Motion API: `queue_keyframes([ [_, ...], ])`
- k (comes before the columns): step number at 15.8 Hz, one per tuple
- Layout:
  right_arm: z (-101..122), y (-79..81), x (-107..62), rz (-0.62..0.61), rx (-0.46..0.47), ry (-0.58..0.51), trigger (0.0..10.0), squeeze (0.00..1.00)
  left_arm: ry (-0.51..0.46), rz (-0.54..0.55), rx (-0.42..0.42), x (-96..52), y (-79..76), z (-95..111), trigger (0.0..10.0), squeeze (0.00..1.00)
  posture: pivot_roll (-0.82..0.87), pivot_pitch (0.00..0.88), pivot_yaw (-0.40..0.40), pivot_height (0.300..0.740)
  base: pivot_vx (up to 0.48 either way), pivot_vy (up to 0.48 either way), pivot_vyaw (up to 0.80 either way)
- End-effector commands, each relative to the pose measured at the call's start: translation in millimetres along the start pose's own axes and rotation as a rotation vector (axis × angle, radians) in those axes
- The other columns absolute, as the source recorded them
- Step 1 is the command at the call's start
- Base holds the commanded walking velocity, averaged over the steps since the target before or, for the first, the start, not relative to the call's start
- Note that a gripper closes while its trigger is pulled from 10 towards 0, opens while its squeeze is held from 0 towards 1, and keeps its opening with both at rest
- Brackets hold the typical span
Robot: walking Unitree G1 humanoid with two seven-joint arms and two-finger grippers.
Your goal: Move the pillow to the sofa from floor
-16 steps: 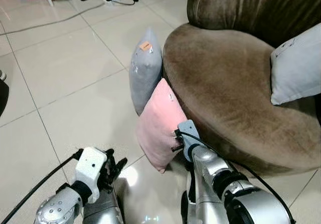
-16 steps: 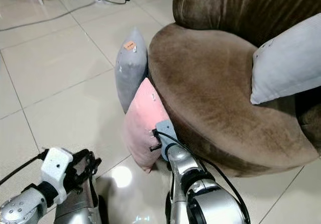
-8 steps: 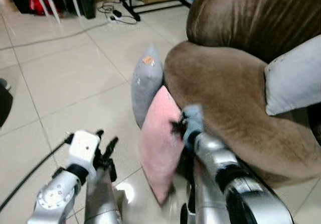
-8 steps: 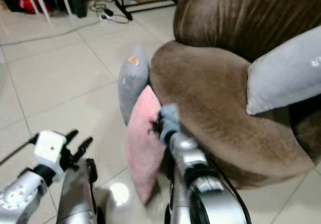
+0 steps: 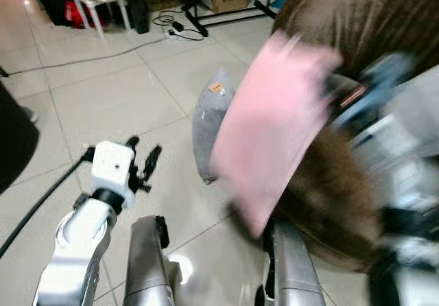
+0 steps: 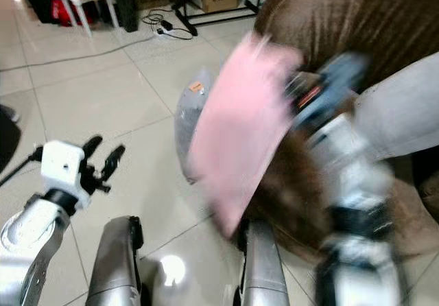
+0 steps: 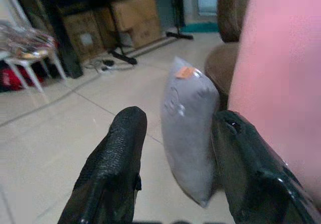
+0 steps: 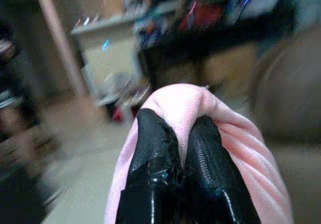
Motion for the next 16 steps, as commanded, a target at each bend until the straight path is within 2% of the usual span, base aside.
queue_keyframes([
  [1, 49.2, -22.1, 0.6, -0.076, -0.05, -0.128, 0.0, 0.0, -0.017, 0.012, 0.0, 2.9, 1.7, 5.4, 10.0, 0.0, 0.0, 0.0, -0.018, 0.496, 0.0, 0.0, 0.0],
  [2, 68.4, -28.4, 1.2, -0.093, -0.078, -0.156, 0.0, 0.0, -0.03, 0.009, 0.003, 5.3, 0.6, 9.2, 10.0, 0.0, 0.0, 0.0, -0.02, 0.496, 0.0, 0.0, 0.0],
  [3, 86.9, -30.0, 4.1, -0.104, -0.162, -0.15, 0.0, 0.0, -0.05, 0.011, 0.007, 8.7, 0.4, 15.3, 10.0, 0.0, 0.0, 0.0, -0.022, 0.496, 0.0, 0.0, 0.0],
  [4, 72.5, -13.1, 10.5, -0.075, -0.268, -0.062, 10.0, 0.0, -0.058, 0.019, 0.004, 10.9, 1.6, 18.1, 10.0, 0.0, 0.0, 0.0, -0.024, 0.496, 0.0, 0.0, 0.0],
  [5, 58.3, -0.5, 12.6, -0.047, -0.299, -0.02, 10.0, 0.0, -0.059, 0.023, 0.005, 11.3, 2.1, 18.3, 10.0, 0.0, 0.0, 0.0, -0.024, 0.496, 0.0, 0.0, 0.0],
  [6, 19.8, 21.2, 13.9, -0.044, -0.368, 0.078, 10.0, 0.0, -0.063, 0.034, 0.011, 12.0, 2.9, 18.8, 10.0, 0.0, 0.0, 0.0, -0.029, 0.496, 0.0, 0.0, 0.0],
  [7, -1.7, 27.2, 12.8, -0.072, -0.407, 0.143, 10.0, 0.0, -0.067, 0.042, 0.012, 12.5, 3.4, 19.6, 10.0, 0.0, 0.0, 0.0, -0.029, 0.496, 0.0, 0.0, 0.0],
  [8, -16.8, 35.4, 10.5, -0.079, -0.377, 0.172, 10.0, 0.0, -0.07, 0.046, 0.012, 12.4, 3.9, 20.3, 10.0, 0.0, 0.01, 0.0, -0.034, 0.496, 0.0, 0.0, 0.0],
  [9, -37.6, 45.1, 5.3, -0.109, -0.29, 0.216, 10.0, 0.0, -0.069, 0.06, 0.015, 11.4, 5.8, 20.5, 10.0, 0.0, 0.01, 0.0, -0.034, 0.496, 0.0, 0.0, 0.0],
  [11, -60.1, 49.2, -2.9, -0.171, -0.224, 0.284, 10.0, 0.0, -0.061, 0.098, 0.019, 9.4, 10.8, 17.2, 10.0, 0.0, 0.01, 0.0, -0.03, 0.516, 0.0, 0.0, 0.0],
  [14, -71.5, 50.4, -13.6, -0.209, -0.216, 0.304, 10.0, 0.0, -0.056, 0.131, 0.028, 7.0, 12.8, 11.9, 10.0, 0.0, 0.01, 0.0, -0.027, 0.531, 0.0, 0.0, 0.0],
  [15, -80.9, 55.4, -26.1, -0.218, -0.184, 0.321, 10.0, 0.0, -0.035, 0.148, 0.058, 3.4, 14.6, 1.8, 10.0, 0.0, 0.0, 0.0, -0.03, 0.541, 0.0, 0.0, 0.0],
  [16, -85.5, 60.5, -31.3, -0.206, -0.173, 0.332, 10.0, 0.0, -0.021, 0.153, 0.082, 2.3, 15.6, -3.8, 10.0, 0.0, 0.0, 0.0, -0.037, 0.546, 0.0, 0.0, 0.0],
])
Point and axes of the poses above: a point about 5 cm out from each wrist's last joint towards the gripper, its own x axis pointing out of the wrist towards the gripper, its own z axis along the axis of the wrist's last joint, y = z × x, the point moved 4 cm from there along x, pointing out of the wrist towards the gripper, and after that the axes turned 11 degrees about -x, right-handed, at the moved point
